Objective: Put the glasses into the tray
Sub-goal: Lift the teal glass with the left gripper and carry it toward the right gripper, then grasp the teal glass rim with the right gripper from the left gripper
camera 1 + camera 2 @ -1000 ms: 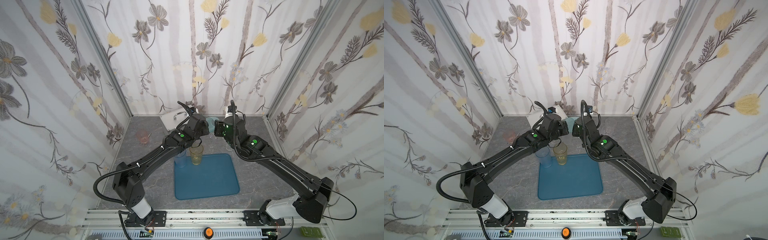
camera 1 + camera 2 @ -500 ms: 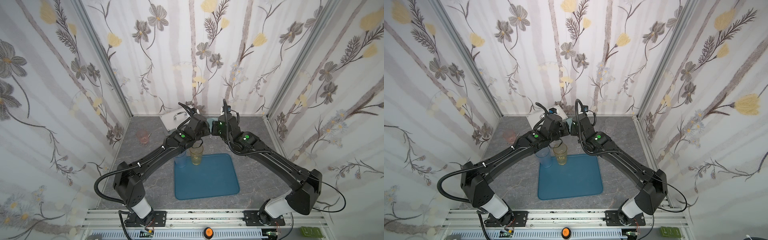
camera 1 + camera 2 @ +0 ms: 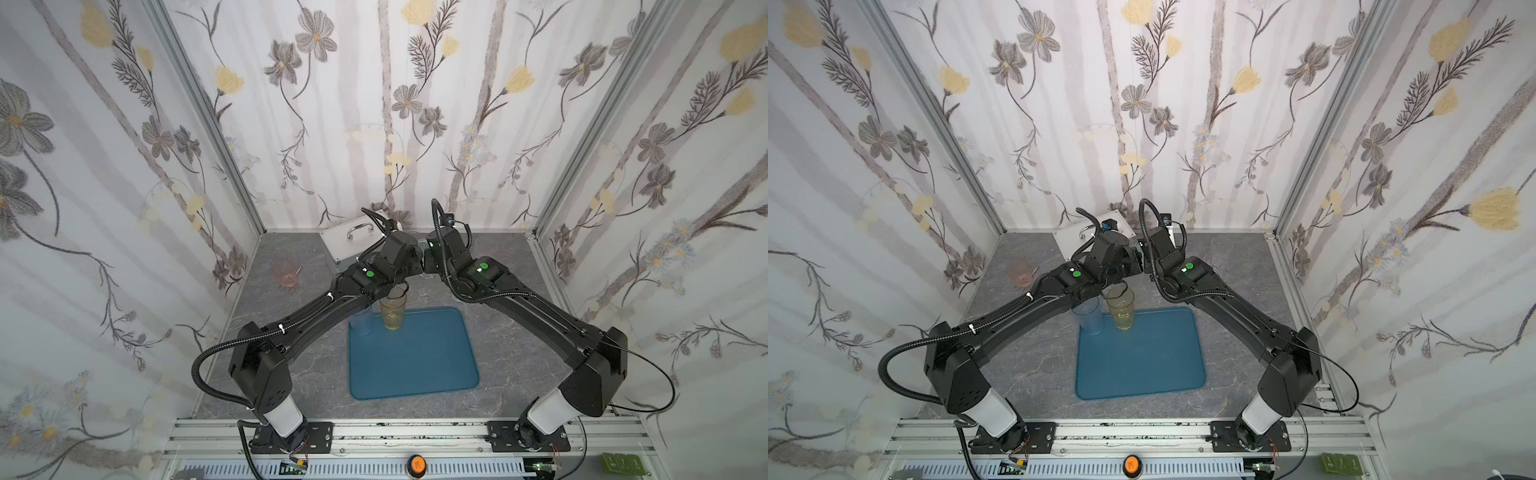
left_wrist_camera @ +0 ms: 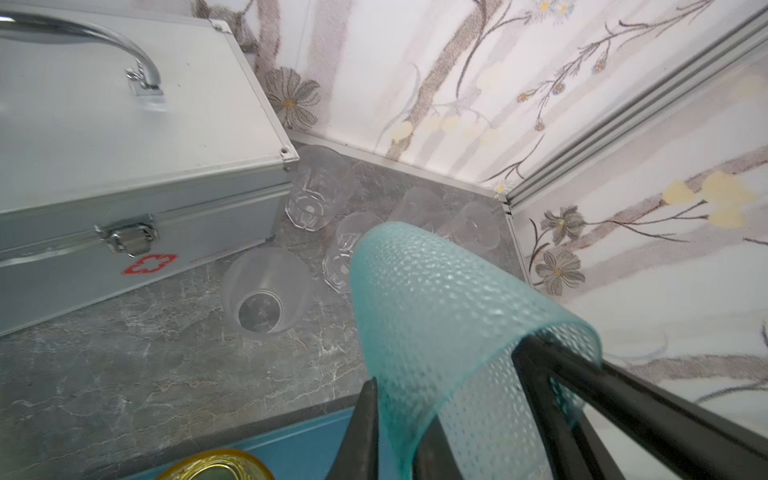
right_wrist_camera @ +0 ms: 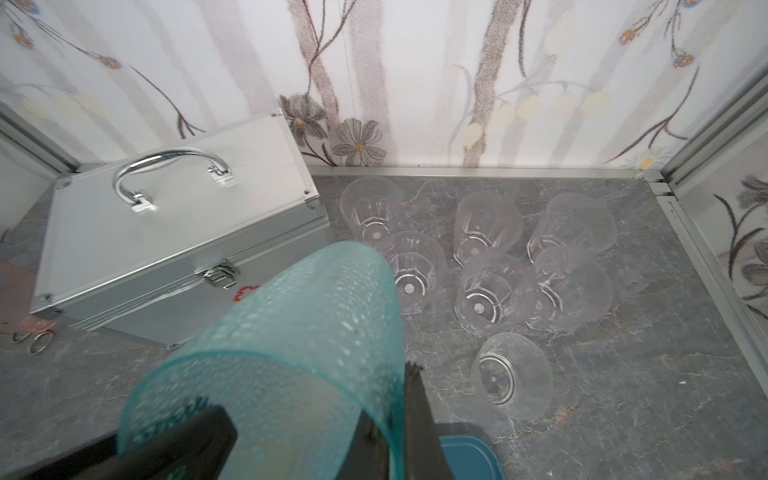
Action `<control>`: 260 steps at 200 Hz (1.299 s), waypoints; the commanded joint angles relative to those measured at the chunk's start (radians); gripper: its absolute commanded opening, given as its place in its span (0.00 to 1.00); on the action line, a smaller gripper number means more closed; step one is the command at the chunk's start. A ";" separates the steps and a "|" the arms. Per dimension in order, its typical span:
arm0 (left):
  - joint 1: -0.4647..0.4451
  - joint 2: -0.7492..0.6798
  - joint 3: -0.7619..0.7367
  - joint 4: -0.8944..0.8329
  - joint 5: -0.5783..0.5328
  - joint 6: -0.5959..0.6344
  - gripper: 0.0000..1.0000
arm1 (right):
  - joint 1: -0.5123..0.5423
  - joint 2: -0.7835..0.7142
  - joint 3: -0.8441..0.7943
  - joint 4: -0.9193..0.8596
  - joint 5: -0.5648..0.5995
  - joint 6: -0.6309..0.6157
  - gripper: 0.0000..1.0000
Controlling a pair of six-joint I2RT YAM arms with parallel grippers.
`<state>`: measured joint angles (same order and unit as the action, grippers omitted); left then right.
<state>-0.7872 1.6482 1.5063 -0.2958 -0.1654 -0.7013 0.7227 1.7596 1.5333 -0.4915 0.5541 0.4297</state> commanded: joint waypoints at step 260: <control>0.144 -0.495 -0.637 0.302 -0.147 0.377 0.71 | -0.057 0.160 -0.012 -0.518 -0.421 -0.120 0.00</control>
<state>-0.6468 1.1698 0.8886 -0.0498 -0.3099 -0.3359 0.6628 1.8751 1.4841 -1.0187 0.1051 0.3279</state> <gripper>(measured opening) 0.706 0.057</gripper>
